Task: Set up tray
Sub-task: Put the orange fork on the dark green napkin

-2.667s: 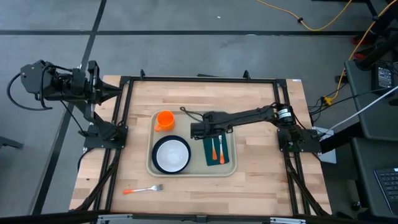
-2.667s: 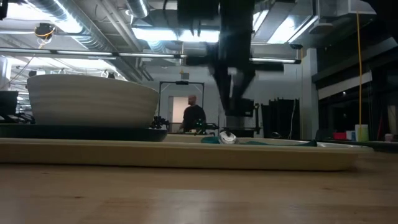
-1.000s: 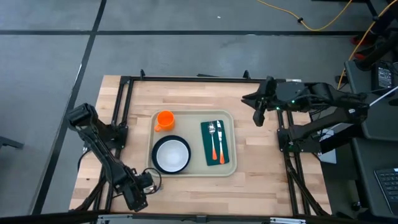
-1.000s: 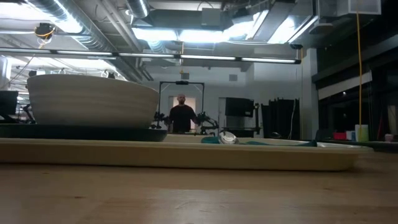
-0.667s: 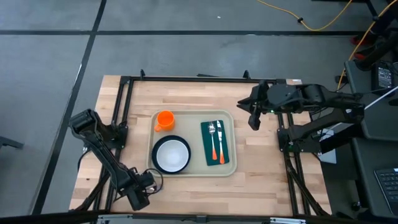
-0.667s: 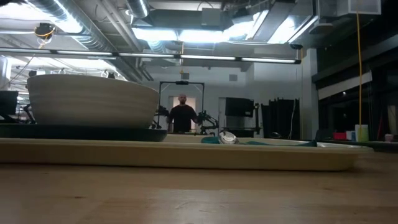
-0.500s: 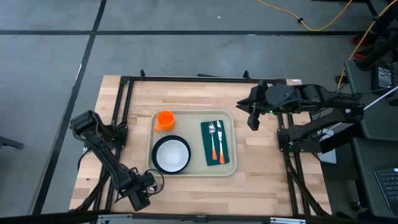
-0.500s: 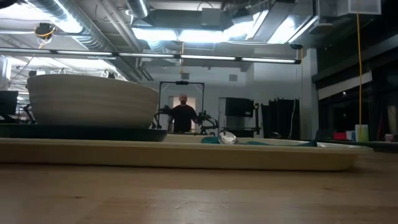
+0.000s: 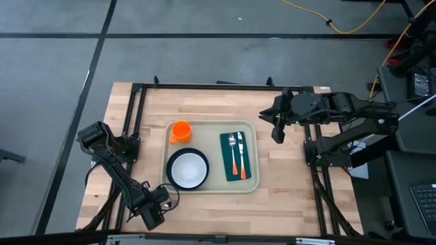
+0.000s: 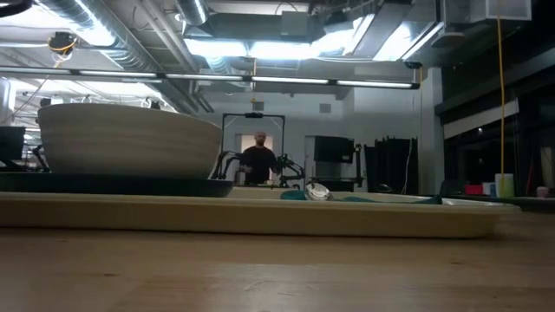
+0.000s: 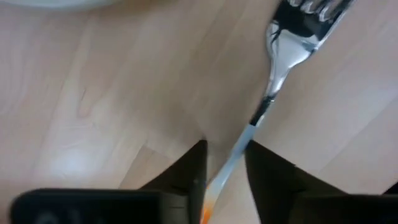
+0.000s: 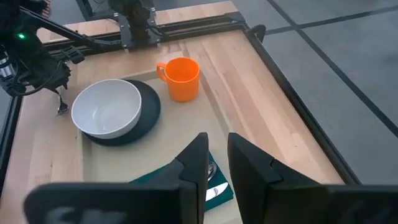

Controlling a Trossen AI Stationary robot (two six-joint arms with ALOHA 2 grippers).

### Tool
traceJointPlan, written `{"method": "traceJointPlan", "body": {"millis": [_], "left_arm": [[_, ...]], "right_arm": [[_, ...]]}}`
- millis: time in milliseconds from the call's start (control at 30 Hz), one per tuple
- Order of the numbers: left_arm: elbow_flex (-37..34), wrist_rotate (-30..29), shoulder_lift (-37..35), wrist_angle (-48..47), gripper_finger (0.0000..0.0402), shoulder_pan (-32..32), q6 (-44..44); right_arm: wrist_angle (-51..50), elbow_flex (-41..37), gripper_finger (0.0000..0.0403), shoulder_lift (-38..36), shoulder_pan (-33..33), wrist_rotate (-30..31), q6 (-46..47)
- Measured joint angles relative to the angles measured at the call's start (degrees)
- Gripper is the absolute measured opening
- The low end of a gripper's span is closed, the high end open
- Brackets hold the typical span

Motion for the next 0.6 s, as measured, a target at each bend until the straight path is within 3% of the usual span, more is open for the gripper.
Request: {"method": "traceJointPlan", "body": {"millis": [267, 433, 600], "left_arm": [[0.00, -0.75, -0.16, 0.93, 0.0010, 0.02, -1.93], [0.44, -1.13, -0.43, 0.82, 0.0006, 0.01, -2.27], [4.29, -3.47, 0.31, 1.14, 0.0004, -0.84, 2.67]], "right_arm": [[-0.27, 0.00, 0.0067, 0.00, 0.00, -0.94, -0.08], [-0.52, 0.00, 0.0067, 0.00, 0.00, -0.94, -0.06], [-1.02, 0.00, 0.0067, 0.00, 0.00, -1.04, -0.06]]}}
